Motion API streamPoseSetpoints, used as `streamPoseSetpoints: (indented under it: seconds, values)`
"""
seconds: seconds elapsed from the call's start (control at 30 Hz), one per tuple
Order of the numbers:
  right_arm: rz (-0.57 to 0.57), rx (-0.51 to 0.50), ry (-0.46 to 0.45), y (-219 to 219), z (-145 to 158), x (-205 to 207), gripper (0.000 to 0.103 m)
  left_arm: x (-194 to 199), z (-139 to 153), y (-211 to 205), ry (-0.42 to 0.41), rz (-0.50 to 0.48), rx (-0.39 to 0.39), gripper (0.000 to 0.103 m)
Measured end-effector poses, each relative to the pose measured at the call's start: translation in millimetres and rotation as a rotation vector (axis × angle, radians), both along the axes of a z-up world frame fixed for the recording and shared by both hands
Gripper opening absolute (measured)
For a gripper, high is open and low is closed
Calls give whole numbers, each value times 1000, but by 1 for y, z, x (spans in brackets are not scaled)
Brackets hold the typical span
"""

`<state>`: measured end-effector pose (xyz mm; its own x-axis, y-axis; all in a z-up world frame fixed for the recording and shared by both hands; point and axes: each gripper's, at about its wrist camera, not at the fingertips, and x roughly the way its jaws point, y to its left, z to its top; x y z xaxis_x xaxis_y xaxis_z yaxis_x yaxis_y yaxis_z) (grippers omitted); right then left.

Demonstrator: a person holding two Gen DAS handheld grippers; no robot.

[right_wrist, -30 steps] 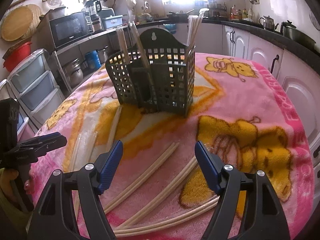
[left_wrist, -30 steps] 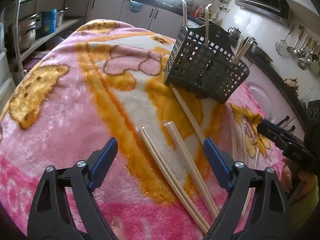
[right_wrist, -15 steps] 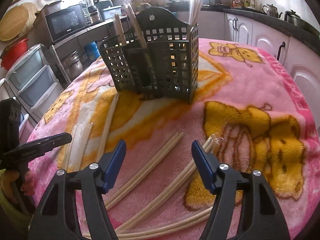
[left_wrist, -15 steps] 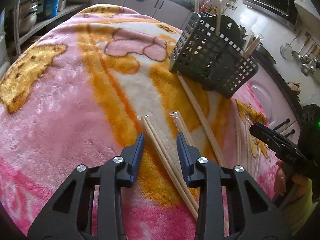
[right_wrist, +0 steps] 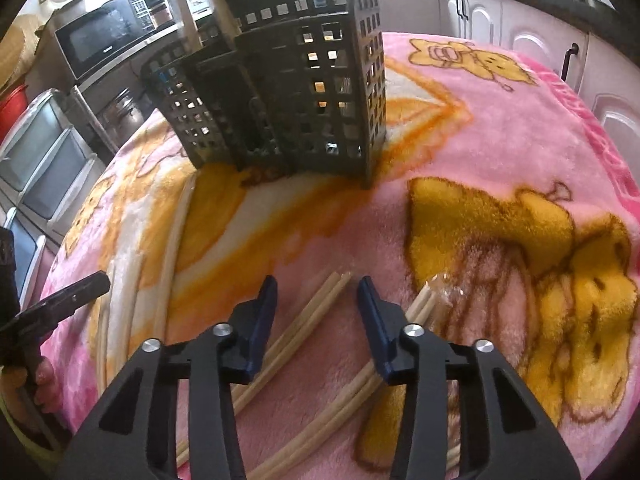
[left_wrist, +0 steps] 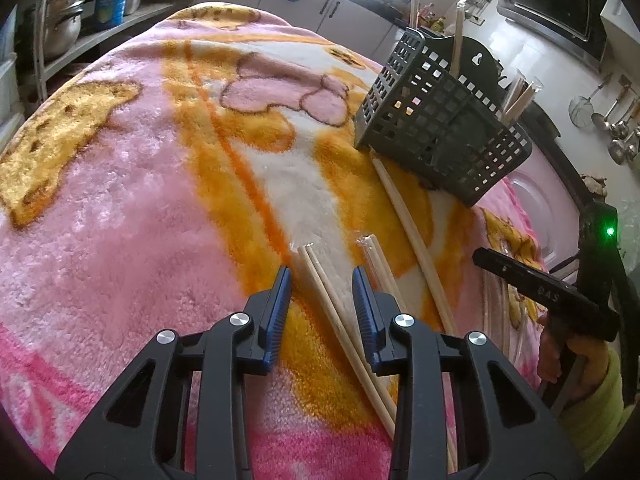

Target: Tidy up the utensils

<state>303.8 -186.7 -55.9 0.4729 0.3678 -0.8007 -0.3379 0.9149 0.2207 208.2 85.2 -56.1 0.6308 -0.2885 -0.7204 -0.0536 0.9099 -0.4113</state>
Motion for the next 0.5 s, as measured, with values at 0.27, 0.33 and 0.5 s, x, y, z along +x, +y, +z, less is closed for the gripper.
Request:
streamPoseSetpoints:
  seconds: [0.27, 0.33, 0.5]
  values:
    - [-2, 21, 1, 4, 0, 17, 19, 9, -1, 1, 12, 7, -1, 24]
    - [1, 27, -3, 4, 0, 19, 18, 10, -2, 1, 13, 9, -1, 24]
    - [15, 46, -13, 9, 4, 23, 13, 16, -2, 1, 21, 17, 3, 20]
